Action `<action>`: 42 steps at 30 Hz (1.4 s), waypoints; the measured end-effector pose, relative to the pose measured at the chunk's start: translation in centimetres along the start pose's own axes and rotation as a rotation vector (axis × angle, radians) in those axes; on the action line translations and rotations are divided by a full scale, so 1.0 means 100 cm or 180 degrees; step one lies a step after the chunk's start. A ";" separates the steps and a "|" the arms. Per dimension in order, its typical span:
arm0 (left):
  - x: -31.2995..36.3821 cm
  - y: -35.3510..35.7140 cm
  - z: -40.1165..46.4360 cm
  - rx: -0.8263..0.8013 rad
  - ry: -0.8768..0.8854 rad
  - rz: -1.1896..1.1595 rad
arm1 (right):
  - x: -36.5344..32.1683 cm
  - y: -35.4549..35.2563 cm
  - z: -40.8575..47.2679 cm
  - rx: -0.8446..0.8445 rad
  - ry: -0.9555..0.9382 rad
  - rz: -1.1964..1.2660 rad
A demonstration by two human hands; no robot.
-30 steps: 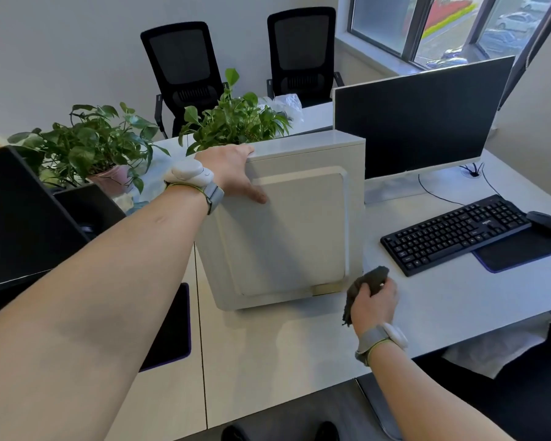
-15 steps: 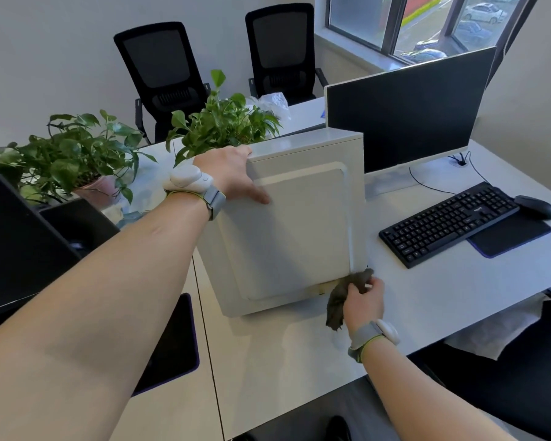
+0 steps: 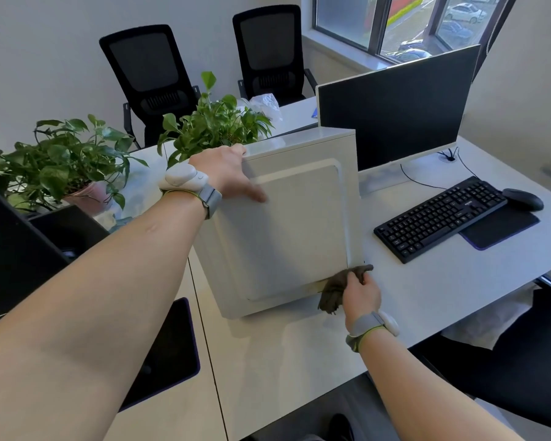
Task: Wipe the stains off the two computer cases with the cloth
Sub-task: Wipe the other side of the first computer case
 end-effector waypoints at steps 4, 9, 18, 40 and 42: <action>-0.001 0.001 0.000 0.0024 0.0007 0.0000 | 0.009 0.031 -0.014 -0.0291 -0.0083 -0.0304; -0.001 0.002 0.003 0.0049 0.0035 0.0022 | 0.017 0.021 -0.021 -0.0377 -0.0289 -0.0725; 0.001 0.003 0.002 0.0079 0.0043 0.0017 | 0.015 0.037 -0.043 -0.0438 0.0046 -0.0601; -0.003 0.005 0.004 0.0071 0.0070 0.0005 | 0.022 0.016 -0.046 -0.0463 0.0261 0.0241; -0.004 0.005 0.004 0.0074 0.0059 -0.0003 | 0.005 0.006 -0.038 -0.0178 0.0234 0.0517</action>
Point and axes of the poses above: each hand's wrist, its own z-axis towards the middle knuckle, its own y-axis out of the palm, x = y × z, the point moved 7 cm from there along z, towards the middle knuckle, and after that the axes turned 10 degrees about y, right-handed, at the moved point
